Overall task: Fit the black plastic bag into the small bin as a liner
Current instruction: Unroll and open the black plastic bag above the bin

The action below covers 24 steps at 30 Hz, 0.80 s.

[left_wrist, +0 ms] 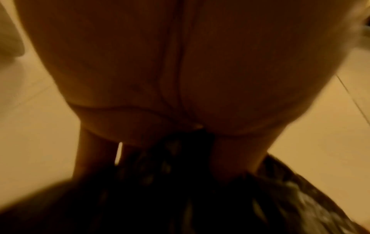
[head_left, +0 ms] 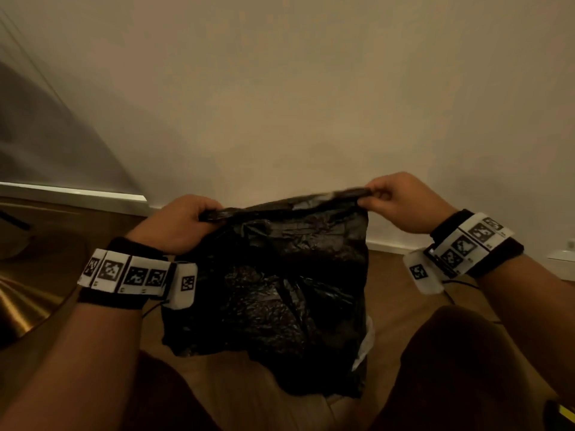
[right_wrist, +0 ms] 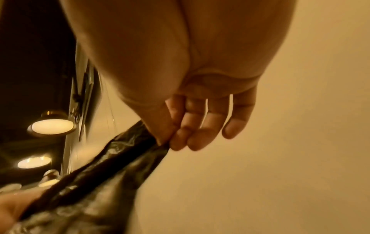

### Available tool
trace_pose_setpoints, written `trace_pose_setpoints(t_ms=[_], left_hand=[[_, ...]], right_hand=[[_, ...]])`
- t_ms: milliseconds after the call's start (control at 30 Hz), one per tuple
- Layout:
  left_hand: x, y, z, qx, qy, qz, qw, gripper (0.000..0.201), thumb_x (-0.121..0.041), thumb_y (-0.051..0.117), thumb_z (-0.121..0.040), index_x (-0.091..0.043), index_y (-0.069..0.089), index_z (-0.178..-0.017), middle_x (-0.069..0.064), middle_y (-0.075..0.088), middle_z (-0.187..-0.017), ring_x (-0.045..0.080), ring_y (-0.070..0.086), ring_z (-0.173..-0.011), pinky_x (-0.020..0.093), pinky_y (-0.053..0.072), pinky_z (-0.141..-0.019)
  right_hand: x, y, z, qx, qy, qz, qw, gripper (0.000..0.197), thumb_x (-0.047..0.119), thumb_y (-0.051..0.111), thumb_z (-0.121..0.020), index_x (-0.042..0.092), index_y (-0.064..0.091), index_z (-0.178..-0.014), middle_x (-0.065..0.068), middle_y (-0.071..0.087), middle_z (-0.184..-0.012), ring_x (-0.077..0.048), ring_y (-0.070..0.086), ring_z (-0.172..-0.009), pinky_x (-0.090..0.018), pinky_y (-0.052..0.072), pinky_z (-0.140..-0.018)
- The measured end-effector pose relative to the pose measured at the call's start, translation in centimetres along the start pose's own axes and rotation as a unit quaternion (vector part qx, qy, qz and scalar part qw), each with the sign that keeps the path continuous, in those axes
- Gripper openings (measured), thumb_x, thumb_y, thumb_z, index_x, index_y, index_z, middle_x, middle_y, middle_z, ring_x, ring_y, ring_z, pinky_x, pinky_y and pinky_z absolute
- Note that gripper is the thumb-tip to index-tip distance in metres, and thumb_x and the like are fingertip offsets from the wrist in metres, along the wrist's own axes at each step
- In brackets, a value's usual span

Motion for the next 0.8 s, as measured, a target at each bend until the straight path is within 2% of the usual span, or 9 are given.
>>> trace_pose_setpoints(t_ms=[67, 167, 233, 300, 400, 533, 633, 733, 800], left_hand=[[0.3, 0.8, 0.1, 0.016, -0.018, -0.026, 0.999, 0.017, -0.029, 0.075, -0.081, -0.035, 0.068, -0.094, -0.011, 0.072, -0.091, 0.008, 0.068, -0.087, 0.031, 0.053, -0.08], [-2.8, 3.5, 0.0, 0.043, 0.017, 0.064, 0.997, 0.08, -0.048, 0.082, -0.068, -0.039, 0.043, -0.137, -0.014, 0.059, -0.122, 0.006, 0.061, -0.108, 0.03, 0.052, -0.094], [-5.4, 5.1, -0.4, 0.043, 0.044, 0.097, 0.993, 0.093, -0.047, 0.082, -0.071, -0.037, 0.028, -0.147, -0.015, 0.053, -0.13, 0.002, 0.056, -0.115, 0.025, 0.047, -0.097], [-6.5, 5.7, -1.1, 0.01, 0.079, 0.083, 0.993, 0.066, -0.032, 0.076, -0.08, -0.029, 0.044, -0.138, -0.012, 0.06, -0.123, 0.005, 0.059, -0.111, 0.024, 0.047, -0.09], [-5.8, 4.8, -1.0, -0.038, 0.091, 0.026, 0.995, 0.007, -0.013, 0.063, -0.088, -0.02, 0.064, -0.089, -0.006, 0.068, -0.088, 0.007, 0.064, -0.081, 0.026, 0.041, -0.067], [-3.5, 2.7, -0.5, -0.073, 0.055, 0.097, 0.991, 0.012, -0.011, 0.06, -0.091, -0.016, 0.067, -0.082, -0.011, 0.069, -0.079, -0.011, 0.06, -0.067, 0.012, 0.044, -0.06], [-2.6, 1.8, -0.4, -0.083, 0.039, 0.127, 0.988, 0.016, -0.01, 0.061, -0.092, -0.019, 0.067, -0.08, -0.017, 0.068, -0.072, -0.016, 0.058, -0.066, 0.005, 0.043, -0.058], [-1.8, 1.6, -0.2, -0.077, 0.032, 0.136, 0.987, 0.027, -0.008, 0.061, -0.091, -0.026, 0.064, -0.072, -0.026, 0.067, -0.067, -0.016, 0.057, -0.063, 0.003, 0.04, -0.058], [-1.1, 1.7, 0.0, -0.064, 0.024, 0.137, 0.988, 0.025, -0.007, 0.062, -0.091, -0.026, 0.066, -0.074, -0.025, 0.068, -0.069, -0.015, 0.057, -0.065, 0.005, 0.042, -0.06]], right_hand=[[1.1, -0.6, -0.4, -0.046, -0.006, -0.06, 0.997, 0.018, 0.025, 0.062, -0.095, 0.016, 0.068, -0.08, 0.004, 0.063, -0.062, -0.004, 0.056, -0.054, -0.028, 0.044, -0.056], [4.5, 1.4, -1.0, -0.012, -0.026, -0.184, 0.982, 0.013, 0.022, 0.06, -0.097, 0.012, 0.068, -0.093, -0.004, 0.073, -0.076, -0.015, 0.071, -0.067, -0.037, 0.059, -0.069], [6.9, 2.6, -1.5, 0.001, -0.038, -0.241, 0.97, 0.011, 0.019, 0.06, -0.097, 0.011, 0.067, -0.095, -0.005, 0.074, -0.079, -0.021, 0.074, -0.069, -0.042, 0.061, -0.073], [8.6, 3.3, -1.8, 0.0, -0.05, -0.283, 0.958, 0.006, 0.016, 0.062, -0.096, 0.012, 0.066, -0.095, -0.007, 0.074, -0.083, -0.023, 0.075, -0.073, -0.042, 0.061, -0.076], [8.9, 5.1, -1.5, 0.056, -0.08, -0.293, 0.951, 0.026, 0.023, 0.071, -0.089, 0.02, 0.064, -0.113, -0.003, 0.07, -0.103, -0.02, 0.071, -0.092, -0.037, 0.057, -0.086], [5.9, 12.3, 0.5, 0.232, -0.061, -0.18, 0.954, 0.107, 0.052, 0.084, -0.068, 0.034, 0.021, -0.153, 0.01, 0.035, -0.154, -0.009, 0.041, -0.136, -0.037, 0.038, -0.114], [4.4, 19.5, 1.3, 0.299, -0.089, -0.116, 0.943, 0.131, 0.064, 0.089, -0.052, 0.043, 0.008, -0.153, 0.017, 0.033, -0.156, -0.011, 0.037, -0.142, -0.05, 0.031, -0.116], [1.6, 24.8, 1.1, 0.287, -0.047, 0.04, 0.956, 0.151, 0.087, 0.074, -0.039, 0.04, -0.013, -0.153, 0.008, 0.023, -0.162, -0.024, 0.029, -0.147, -0.065, 0.018, -0.115], [1.0, 27.0, 1.0, 0.274, -0.022, 0.052, 0.96, 0.155, 0.091, 0.069, -0.037, 0.036, -0.02, -0.152, 0.002, 0.008, -0.166, -0.027, 0.017, -0.151, -0.066, 0.008, -0.116]])
Point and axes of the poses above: each hand's wrist, its own z-axis away from the middle knuckle, its own y-axis out of the palm, x = y × z, the point moved 9 cm from there along -z, towards the middle knuckle
